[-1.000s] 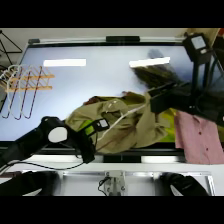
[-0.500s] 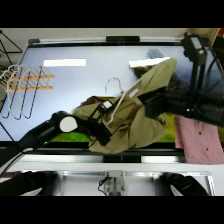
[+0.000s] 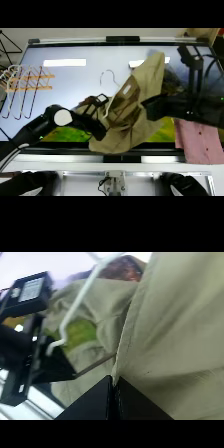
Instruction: Fold the shirts.
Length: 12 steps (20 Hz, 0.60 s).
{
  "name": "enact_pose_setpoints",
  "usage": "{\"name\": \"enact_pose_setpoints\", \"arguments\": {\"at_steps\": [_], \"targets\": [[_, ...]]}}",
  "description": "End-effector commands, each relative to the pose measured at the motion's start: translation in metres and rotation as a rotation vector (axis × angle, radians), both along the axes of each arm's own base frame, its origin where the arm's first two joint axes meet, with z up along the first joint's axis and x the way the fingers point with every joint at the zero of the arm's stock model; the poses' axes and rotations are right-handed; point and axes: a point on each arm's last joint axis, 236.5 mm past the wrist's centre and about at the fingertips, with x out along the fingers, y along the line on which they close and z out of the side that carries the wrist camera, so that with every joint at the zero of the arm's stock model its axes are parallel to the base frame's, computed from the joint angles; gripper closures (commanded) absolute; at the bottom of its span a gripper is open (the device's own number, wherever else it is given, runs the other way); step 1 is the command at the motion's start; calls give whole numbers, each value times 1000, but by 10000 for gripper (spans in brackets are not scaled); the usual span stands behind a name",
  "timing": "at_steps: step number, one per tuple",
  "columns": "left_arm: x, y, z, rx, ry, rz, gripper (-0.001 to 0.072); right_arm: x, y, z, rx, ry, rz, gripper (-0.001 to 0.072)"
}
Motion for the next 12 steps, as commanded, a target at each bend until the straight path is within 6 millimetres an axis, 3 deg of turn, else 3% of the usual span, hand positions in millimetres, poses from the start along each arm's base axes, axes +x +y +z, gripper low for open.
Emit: {"name": "enact_pose_setpoints", "arguments": {"at_steps": [1,5,8,10,12], "targets": [[-10,10,-4,49,16,-43,659,17,-14,4,-16,-41,-86,638],[-19,10,-6,62,24,-88,659,35,-15,23,16,-143,-119,646],[-53,8,-10,103,42,-241,659,55,-20,47,41,-269,-164,646],[-61,15,-10,126,64,-262,659,60,-29,46,-2,-294,-182,646],[-50,26,-4,143,17,-245,660,58,-35,37,-48,-275,-185,646]]}}
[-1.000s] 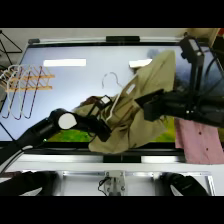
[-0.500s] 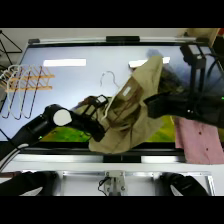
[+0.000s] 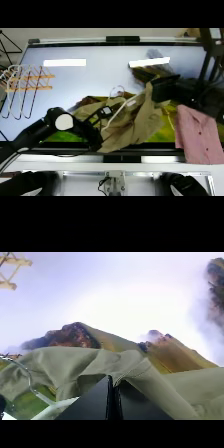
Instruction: Fold the shirts.
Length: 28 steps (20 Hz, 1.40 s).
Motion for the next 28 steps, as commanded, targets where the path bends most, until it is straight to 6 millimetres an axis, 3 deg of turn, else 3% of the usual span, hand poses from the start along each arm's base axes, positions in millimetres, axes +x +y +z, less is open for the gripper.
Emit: {"name": "enact_pose_setpoints", "arguments": {"at_steps": [1,4,6,10,16,19,21,24,27,28], "targets": [[2,23,6,51,-36,-27,659,6,-14,-3,-64,-20,-33,646],[-2,62,9,140,-32,-87,660,4,-16,-6,-77,-10,-34,646],[-10,66,9,153,-24,-151,660,5,-15,-5,-75,-11,-34,646],[-19,45,-3,147,-45,-234,661,3,-13,-5,-64,-6,-28,646],[14,-29,-18,-67,-67,-81,660,-21,33,7,74,16,150,646],[29,-48,-23,-98,-66,-50,660,-31,48,13,142,34,202,646],[47,-59,-15,-130,-109,-21,660,-36,54,15,170,51,223,646],[75,-64,4,-182,-156,72,660,-49,60,8,179,110,261,646],[78,-49,2,-155,-119,79,660,-48,54,1,146,125,243,641],[73,-45,-1,-138,-95,71,660,-44,52,2,144,115,227,508]]}}
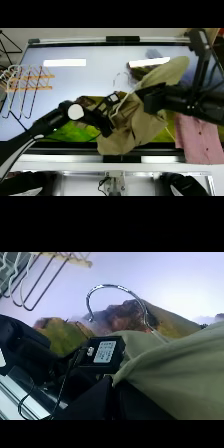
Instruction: Fold the shirts.
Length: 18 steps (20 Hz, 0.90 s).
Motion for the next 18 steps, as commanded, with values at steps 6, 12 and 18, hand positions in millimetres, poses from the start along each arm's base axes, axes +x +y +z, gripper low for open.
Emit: {"name": "enact_pose_setpoints", "arguments": {"at_steps": [6,12,18], "targets": [[-15,19,-2,54,92,-27,660,37,-73,2,-180,-57,-305,187],[-18,22,0,62,94,-37,660,53,-174,-102,-392,282,-526,186],[-20,23,-1,68,113,-27,660,96,-126,-135,-213,241,-321,190]]}}
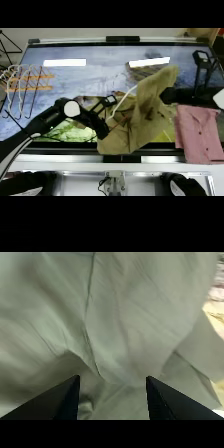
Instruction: Fold the shirts.
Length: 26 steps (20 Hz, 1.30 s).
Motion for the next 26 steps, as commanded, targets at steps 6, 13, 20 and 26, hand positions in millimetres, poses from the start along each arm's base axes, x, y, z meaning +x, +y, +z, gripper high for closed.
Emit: {"name": "enact_pose_setpoints", "arguments": {"at_steps": [6,13,20,26], "targets": [[-2,3,0,8,20,10,659,51,9,-20,34,-89,36,646],[-9,28,-13,123,30,-39,660,50,-2,105,-67,-428,71,647],[-21,12,-12,107,-1,-92,660,59,15,101,28,-402,82,466],[-9,8,-10,84,-12,-23,660,22,22,117,27,-393,137,191]]}}
